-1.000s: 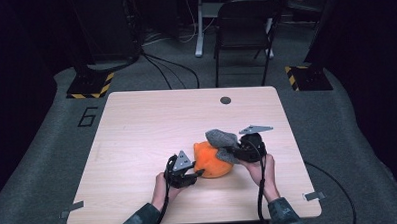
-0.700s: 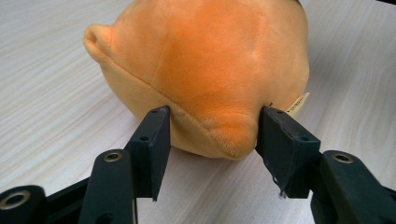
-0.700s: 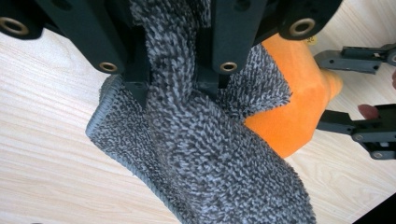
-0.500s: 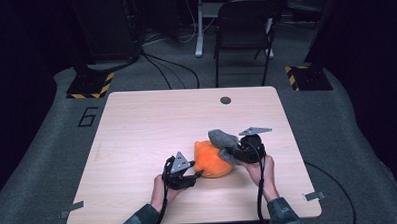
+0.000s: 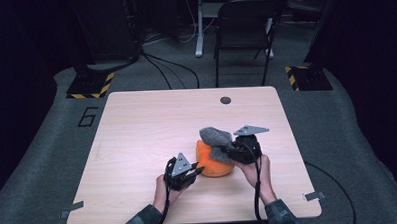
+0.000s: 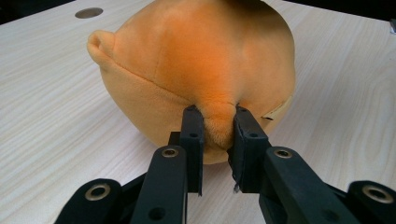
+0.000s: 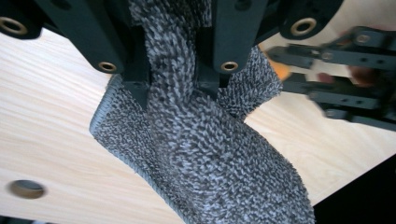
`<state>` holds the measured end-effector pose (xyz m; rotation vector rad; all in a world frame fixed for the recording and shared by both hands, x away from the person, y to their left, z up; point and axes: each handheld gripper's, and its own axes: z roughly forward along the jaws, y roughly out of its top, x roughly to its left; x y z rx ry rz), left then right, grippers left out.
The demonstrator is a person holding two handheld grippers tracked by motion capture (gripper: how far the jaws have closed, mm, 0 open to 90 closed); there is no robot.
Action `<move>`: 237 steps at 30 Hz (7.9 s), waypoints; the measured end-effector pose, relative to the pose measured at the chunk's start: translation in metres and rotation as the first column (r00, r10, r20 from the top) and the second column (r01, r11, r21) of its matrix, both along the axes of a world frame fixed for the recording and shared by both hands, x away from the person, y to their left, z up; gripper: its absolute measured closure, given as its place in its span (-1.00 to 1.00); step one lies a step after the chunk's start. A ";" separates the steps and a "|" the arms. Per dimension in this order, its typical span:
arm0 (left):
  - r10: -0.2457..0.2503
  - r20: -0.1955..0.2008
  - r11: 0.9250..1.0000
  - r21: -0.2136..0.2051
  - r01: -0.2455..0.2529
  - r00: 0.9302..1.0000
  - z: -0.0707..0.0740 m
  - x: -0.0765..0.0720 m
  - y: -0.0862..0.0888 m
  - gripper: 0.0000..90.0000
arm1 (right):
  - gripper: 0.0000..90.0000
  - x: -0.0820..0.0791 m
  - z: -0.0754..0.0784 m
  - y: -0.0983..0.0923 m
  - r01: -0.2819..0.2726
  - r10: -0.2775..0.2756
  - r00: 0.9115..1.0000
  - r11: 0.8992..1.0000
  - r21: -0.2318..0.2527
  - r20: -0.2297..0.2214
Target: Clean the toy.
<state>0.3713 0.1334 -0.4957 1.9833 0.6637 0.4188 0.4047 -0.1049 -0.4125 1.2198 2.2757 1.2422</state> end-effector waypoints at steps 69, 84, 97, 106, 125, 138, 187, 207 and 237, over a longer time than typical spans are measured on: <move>-0.016 -0.008 1.000 0.006 0.016 1.000 0.001 0.001 -0.003 0.68 | 0.50 0.000 -0.020 -0.023 0.063 -0.068 0.996 0.994 -0.085 -0.052; -0.019 -0.009 1.000 0.003 0.019 1.000 0.001 0.003 -0.004 0.68 | 0.48 0.007 -0.032 -0.045 0.115 -0.124 0.988 0.988 -0.100 -0.095; -0.028 -0.008 1.000 -0.001 0.028 1.000 0.001 0.004 -0.004 0.68 | 0.50 0.019 -0.057 -0.062 0.189 -0.212 0.964 0.971 -0.143 -0.161; -0.026 -0.007 1.000 -0.010 0.026 1.000 0.000 0.005 -0.004 0.68 | 0.54 0.026 -0.080 -0.071 0.214 -0.268 0.936 0.949 -0.232 -0.230; -0.027 -0.005 0.999 -0.018 0.027 1.000 0.000 0.006 -0.003 0.68 | 0.63 -0.011 0.019 -0.020 0.064 -0.065 0.998 0.997 -0.038 -0.018; -0.043 0.012 0.999 -0.011 0.043 0.999 0.001 0.006 -0.004 0.68 | 0.63 -0.003 0.005 0.029 -0.037 0.037 0.999 0.999 0.005 -0.033; -0.054 -0.004 0.999 -0.006 0.054 0.999 0.000 0.006 -0.003 0.68 | 0.64 0.024 -0.050 -0.056 0.178 -0.203 0.968 0.969 -0.168 -0.145; -0.048 -0.012 0.999 -0.015 0.048 0.999 -0.001 0.008 -0.001 0.67 | 0.68 0.023 -0.042 -0.067 0.231 -0.261 0.959 0.948 -0.220 -0.113; -0.118 0.085 0.989 0.104 0.109 0.989 -0.010 0.018 0.010 -0.31 | 0.69 0.017 -0.020 -0.018 0.093 -0.102 0.994 0.979 -0.183 -0.044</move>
